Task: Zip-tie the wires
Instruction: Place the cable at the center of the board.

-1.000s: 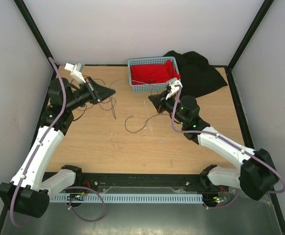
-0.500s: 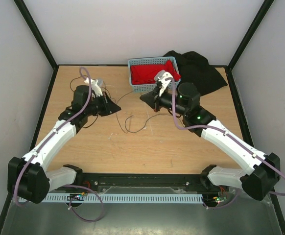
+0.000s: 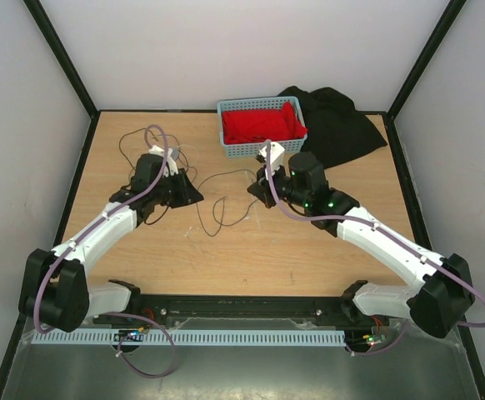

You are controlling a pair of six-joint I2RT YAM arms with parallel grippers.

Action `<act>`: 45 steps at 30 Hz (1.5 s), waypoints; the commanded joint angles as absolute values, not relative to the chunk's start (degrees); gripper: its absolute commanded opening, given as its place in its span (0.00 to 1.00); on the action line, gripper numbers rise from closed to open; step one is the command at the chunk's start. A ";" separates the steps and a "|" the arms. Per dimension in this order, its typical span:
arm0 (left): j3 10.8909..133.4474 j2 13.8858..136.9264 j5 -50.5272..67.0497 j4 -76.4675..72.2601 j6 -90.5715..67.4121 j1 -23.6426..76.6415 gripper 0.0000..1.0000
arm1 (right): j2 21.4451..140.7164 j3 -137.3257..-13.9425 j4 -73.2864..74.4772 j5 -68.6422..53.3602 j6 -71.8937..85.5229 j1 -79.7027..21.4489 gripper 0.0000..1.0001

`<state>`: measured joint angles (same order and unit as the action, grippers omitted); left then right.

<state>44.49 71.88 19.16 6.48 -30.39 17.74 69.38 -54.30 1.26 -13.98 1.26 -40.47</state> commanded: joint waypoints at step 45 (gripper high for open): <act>39.24 68.44 18.48 2.84 -35.75 18.72 0.72 | 58.03 -58.78 6.75 -7.30 5.10 -40.08 0.00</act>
